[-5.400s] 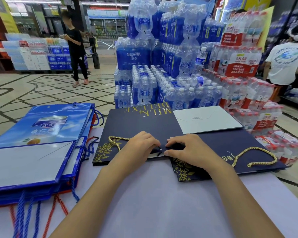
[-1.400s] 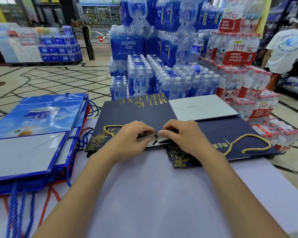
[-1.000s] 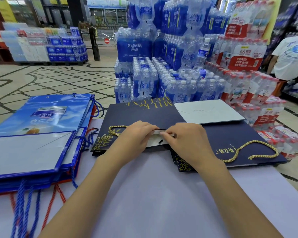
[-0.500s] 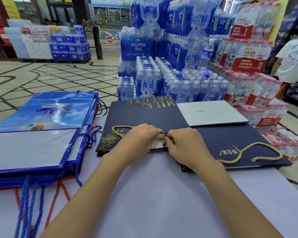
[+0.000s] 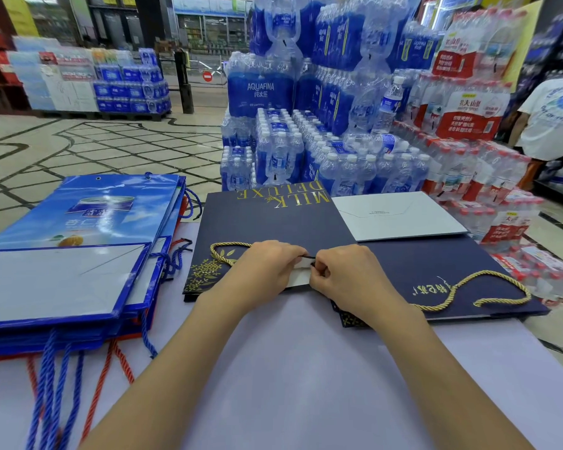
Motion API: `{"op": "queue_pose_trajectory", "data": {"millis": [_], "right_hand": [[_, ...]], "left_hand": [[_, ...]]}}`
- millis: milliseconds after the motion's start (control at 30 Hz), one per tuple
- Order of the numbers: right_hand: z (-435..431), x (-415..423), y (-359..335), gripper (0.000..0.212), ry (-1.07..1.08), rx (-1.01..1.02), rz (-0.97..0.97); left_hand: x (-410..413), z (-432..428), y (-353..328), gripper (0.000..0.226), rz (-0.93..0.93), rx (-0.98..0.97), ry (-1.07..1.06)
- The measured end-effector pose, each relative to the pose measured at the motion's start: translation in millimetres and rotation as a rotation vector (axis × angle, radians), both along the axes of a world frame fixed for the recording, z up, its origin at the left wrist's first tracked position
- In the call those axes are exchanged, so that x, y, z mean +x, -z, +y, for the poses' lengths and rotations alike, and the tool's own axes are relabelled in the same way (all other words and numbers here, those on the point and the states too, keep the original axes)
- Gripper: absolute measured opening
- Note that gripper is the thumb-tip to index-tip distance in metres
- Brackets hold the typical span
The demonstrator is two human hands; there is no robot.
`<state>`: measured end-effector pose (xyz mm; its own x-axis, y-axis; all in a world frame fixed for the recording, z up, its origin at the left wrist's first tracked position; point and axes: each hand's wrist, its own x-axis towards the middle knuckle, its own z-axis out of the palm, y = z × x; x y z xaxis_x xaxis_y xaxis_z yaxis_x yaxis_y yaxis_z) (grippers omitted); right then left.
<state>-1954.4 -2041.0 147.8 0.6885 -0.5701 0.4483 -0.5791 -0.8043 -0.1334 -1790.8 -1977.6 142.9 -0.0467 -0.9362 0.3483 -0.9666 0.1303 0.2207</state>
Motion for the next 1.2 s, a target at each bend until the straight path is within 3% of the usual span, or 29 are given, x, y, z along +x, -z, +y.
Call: {"op": "queue_pose_trajectory", "data": {"millis": [167,367,500,667,833,1200], "right_hand": [[-1.1,1.6,3.0,0.019,-0.006,-0.078,-0.027],[-3.1,-2.1,2.0,0.016,-0.034,0.086,-0.092],[-5.1,-4.2,0.9,0.022,-0.020,0.183,-0.141],[-6.1,-6.0,-1.3,0.021,-0.030,0.215,-0.159],[-6.6,-6.4,0.9,0.014,-0.014,0.280,-0.217],[0.9,1.5,-0.9,0.022,0.123,0.144,-0.046]], "left_hand": [[0.7,0.3,-1.3,0.033,0.039,0.006,-0.020],[1.8,1.5,-3.0,0.034,0.041,0.023,-0.006],[2.4,6.7,-2.6,0.048,0.031,0.057,0.112],[5.5,4.9,-0.5,0.033,0.058,0.048,0.155],[5.6,2.6,-0.7,0.036,0.141,0.090,0.165],[7.9,1.0,1.0,0.032,0.190,0.080,0.168]]}}
